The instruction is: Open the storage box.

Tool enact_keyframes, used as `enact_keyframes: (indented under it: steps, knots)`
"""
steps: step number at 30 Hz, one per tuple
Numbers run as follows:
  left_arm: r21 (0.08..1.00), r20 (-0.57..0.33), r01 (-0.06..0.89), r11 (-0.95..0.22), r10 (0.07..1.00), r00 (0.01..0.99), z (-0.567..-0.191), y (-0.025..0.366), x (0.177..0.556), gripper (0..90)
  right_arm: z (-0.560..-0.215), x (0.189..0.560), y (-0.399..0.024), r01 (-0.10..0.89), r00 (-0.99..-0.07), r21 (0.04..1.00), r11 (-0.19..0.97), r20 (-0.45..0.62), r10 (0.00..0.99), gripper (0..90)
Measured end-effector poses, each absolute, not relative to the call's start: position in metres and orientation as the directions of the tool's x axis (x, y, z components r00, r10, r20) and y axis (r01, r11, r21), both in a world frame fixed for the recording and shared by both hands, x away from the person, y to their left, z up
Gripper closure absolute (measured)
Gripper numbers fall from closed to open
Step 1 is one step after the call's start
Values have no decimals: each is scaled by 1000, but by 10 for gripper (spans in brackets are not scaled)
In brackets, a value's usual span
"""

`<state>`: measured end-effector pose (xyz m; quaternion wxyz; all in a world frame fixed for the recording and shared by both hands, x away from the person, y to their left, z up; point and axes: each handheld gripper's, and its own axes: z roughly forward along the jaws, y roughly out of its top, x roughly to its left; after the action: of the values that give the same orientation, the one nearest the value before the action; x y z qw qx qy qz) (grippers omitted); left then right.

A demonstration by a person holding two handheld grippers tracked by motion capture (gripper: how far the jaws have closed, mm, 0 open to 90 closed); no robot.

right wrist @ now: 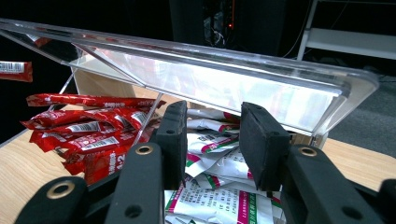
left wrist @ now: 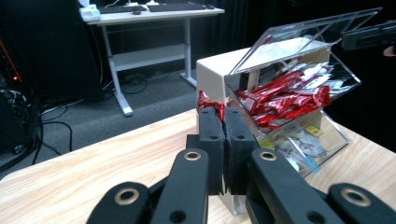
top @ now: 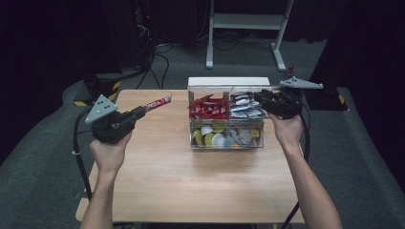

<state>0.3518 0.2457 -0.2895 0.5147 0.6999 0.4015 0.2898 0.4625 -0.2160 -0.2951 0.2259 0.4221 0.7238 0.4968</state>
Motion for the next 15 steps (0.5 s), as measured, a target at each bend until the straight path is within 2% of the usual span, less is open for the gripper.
enact_keyframes:
  steps: [15]
  knots:
    - [943, -7, 296, -150, 883, 469, -308, 257, 354, 882, -294, 462, -215, 390, -539, 906, 162, 82, 838, 619]
